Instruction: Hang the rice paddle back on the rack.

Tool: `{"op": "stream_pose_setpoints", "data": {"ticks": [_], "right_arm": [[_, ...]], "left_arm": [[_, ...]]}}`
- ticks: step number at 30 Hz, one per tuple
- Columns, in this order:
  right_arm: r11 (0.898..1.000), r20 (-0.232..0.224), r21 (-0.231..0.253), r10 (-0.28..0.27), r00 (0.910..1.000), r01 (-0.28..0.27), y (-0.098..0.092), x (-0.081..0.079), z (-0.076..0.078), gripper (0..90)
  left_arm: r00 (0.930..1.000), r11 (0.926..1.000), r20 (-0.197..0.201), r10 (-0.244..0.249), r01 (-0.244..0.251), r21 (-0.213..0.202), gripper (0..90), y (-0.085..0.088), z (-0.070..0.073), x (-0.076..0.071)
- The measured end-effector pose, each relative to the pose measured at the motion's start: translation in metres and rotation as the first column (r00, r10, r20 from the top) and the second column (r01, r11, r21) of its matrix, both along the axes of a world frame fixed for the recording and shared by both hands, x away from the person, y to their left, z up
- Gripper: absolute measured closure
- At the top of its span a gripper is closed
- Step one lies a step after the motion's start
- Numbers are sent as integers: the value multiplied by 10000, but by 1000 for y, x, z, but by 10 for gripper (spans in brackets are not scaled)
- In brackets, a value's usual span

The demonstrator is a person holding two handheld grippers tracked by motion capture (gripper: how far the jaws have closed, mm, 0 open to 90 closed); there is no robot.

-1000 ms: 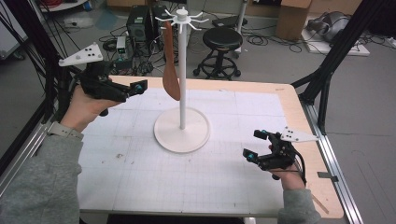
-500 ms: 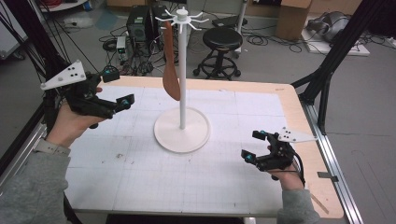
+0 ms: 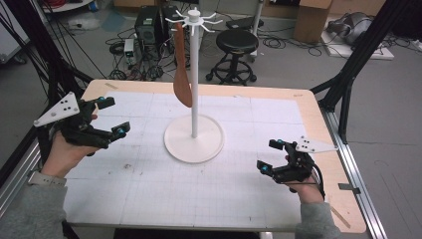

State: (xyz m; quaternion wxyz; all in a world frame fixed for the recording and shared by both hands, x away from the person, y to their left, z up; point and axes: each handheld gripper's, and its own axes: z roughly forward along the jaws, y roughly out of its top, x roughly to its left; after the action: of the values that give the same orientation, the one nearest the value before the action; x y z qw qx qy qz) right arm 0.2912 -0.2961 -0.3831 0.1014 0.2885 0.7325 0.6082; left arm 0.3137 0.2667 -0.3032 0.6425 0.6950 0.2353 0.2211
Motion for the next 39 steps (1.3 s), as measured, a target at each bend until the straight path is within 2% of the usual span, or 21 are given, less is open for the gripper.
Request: {"op": "stream_pose_setpoints", "data": {"ticks": [4, 9, 12, 13, 19, 21, 23, 27, 35, 39], "right_arm": [[10000, -5, 24, 25, 10000, -25, 0, -1, 1, 10], [9999, 162, 50, 86, 9998, -87, 0, -1, 1, 10], [9999, 249, 55, 159, 9996, -160, 0, -2, 2, 10], [9998, 275, 60, 182, 9995, -184, 0, -2, 2, 10], [9997, 455, 71, 247, 9987, -251, 0, -3, 3, 10], [9997, 493, 36, 248, 9985, -250, 1, -3, 3, 10], [9996, 594, -31, 287, 9978, -286, 1, -3, 3, 10], [9997, 694, 4, 228, 9973, -229, -2, -4, 5, 10], [9994, 913, 212, -274, 9954, 256, -14, -7, 7, 10], [9971, 1116, 99, -758, 9909, 751, -29, -11, 9, 10]], "left_arm": [[9996, 9996, -116, 273, -273, -20, 17, 12, -15, -4], [9976, 9987, -478, 495, -501, -99, 17, 24, -33, -8], [9961, 9973, -487, 733, -730, 79, 17, 28, -43, -13], [9962, 9971, -428, 761, -758, 97, 17, 29, -47, -15], [9940, 9968, -752, 791, -784, 117, 17, 34, -67, -21], [9922, 9961, -889, 869, -852, 230, 17, 36, -70, -22], [9925, 9962, -860, 872, -868, 84, 17, 38, -73, -24], [9894, 9944, -994, 1057, -1052, 102, 17, 45, -80, -26], [9814, 9861, -1012, 1630, -1655, -169, 17, 64, -85, -32], [9753, 9797, -1010, 1967, -1995, -186, 17, 74, -88, -36]]}}
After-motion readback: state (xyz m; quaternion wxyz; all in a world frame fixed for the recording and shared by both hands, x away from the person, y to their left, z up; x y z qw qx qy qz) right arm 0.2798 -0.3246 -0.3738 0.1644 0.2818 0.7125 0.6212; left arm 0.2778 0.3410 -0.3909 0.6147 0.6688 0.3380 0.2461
